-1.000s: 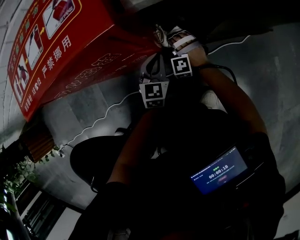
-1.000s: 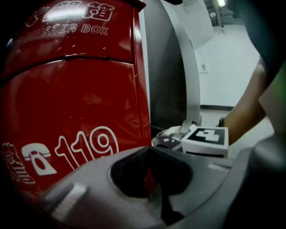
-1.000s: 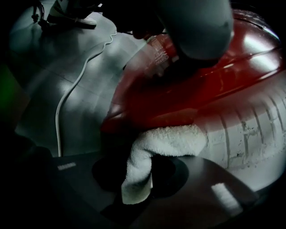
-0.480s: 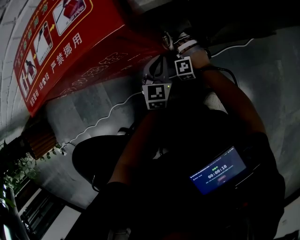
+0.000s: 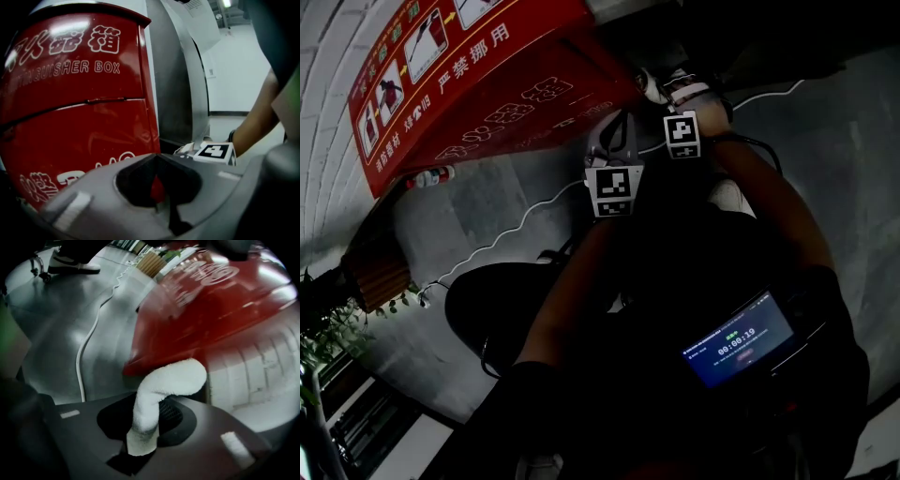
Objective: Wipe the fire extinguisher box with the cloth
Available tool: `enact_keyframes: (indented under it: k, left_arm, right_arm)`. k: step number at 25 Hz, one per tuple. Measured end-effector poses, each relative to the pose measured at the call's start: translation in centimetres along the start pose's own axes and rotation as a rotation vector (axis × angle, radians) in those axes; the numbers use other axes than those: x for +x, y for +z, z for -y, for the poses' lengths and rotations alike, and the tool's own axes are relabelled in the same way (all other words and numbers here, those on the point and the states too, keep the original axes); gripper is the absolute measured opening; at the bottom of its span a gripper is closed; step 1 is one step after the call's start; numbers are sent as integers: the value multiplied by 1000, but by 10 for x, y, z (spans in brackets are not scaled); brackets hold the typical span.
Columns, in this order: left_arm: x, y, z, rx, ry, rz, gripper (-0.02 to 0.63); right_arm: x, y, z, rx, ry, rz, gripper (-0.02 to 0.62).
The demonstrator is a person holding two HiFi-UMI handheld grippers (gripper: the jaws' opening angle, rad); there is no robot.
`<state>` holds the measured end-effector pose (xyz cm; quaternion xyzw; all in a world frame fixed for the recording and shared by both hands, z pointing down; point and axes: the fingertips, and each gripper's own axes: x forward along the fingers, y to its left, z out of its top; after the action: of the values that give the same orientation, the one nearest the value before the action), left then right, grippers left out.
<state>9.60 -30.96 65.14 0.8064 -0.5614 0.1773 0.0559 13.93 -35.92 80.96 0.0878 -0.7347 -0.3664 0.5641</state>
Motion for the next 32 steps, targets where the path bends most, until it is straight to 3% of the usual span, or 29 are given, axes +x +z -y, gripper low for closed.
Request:
enact_keyframes:
  k: [4,13,22,32]
  left_arm:
    - [-21,23,-7,0,11,34,3]
    - [-61,111,7,40,43,189,3]
    - [-148,196,-7,58,54,347,3]
    - [-222,260,-51,94,146,447,3]
  right_arm:
    - [-53,4,41,30,-104,22,98]
    - [-180,-16,103,-124,-324,3,98]
    - [-329,55,156,-224,-475,37,98]
    - [-423,119,202,-278,-581,106,98]
